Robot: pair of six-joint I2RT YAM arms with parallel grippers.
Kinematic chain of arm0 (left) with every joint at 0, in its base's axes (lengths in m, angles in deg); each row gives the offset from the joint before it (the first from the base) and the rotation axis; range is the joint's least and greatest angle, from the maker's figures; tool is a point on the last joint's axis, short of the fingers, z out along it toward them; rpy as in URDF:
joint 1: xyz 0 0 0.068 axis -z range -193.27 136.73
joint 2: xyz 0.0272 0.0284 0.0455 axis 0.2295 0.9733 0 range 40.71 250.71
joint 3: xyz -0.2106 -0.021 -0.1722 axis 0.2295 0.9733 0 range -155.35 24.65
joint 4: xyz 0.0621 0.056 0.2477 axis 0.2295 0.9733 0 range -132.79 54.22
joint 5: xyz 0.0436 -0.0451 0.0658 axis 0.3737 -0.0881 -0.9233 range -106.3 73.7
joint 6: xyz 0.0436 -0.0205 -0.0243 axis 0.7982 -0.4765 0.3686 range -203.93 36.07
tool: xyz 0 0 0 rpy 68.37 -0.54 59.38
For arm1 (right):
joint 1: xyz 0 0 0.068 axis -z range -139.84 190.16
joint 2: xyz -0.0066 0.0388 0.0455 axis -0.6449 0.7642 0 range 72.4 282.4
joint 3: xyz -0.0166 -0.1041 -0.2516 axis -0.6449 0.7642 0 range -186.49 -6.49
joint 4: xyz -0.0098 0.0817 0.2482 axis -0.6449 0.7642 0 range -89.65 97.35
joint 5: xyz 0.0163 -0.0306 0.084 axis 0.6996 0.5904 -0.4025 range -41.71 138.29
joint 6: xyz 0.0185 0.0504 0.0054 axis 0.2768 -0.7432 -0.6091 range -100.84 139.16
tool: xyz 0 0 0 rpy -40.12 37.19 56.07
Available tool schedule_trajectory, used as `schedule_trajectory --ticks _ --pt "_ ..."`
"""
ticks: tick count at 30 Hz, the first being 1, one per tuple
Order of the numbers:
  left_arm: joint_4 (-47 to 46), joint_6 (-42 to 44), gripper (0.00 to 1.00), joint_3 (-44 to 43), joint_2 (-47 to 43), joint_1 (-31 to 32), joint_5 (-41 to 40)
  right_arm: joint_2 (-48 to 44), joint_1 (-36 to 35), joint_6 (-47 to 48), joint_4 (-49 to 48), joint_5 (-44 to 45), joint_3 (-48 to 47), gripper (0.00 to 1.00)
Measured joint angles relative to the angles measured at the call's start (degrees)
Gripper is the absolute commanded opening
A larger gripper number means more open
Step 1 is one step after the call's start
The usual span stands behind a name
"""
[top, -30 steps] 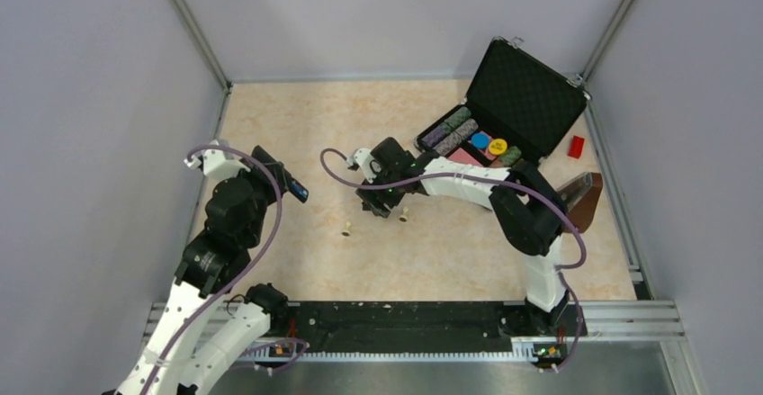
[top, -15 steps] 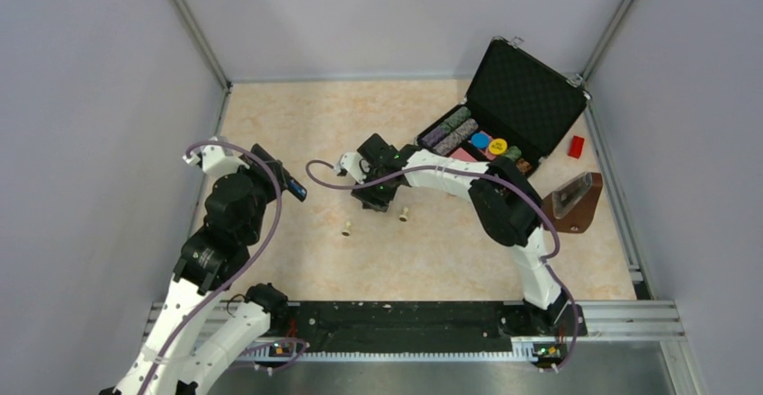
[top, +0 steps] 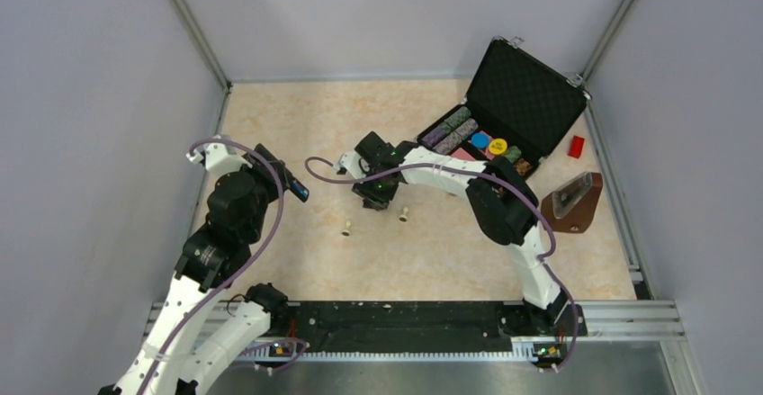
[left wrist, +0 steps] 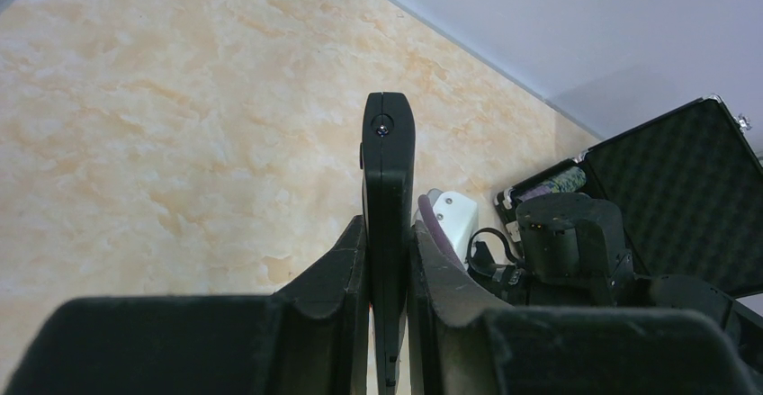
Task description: Load the batteries into the remote control
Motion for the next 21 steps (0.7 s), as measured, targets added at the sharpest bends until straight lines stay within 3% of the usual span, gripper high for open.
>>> schedule_trajectory --ticks 6,13,17,21 --pt "-0.02 -0.28 0.00 0.00 -0.13 0.00 0.50 -1.64 0.37 -3.58 -1.55 0.76 2.47 0.37" --pt "-1.99 -0.33 0.00 0.50 -0.22 0.00 4.37 -12.83 2.60 -9.29 -5.40 0.37 13.73 0.38" --pt "-3.87 -0.39 0.00 1.84 0.31 0.00 6.97 -20.83 3.32 -12.52 -8.35 0.17 19.10 0.44" --pt "-4.52 -1.42 0.00 2.43 1.16 0.00 7.91 -22.86 3.30 -15.15 -10.56 0.28 19.69 0.54"
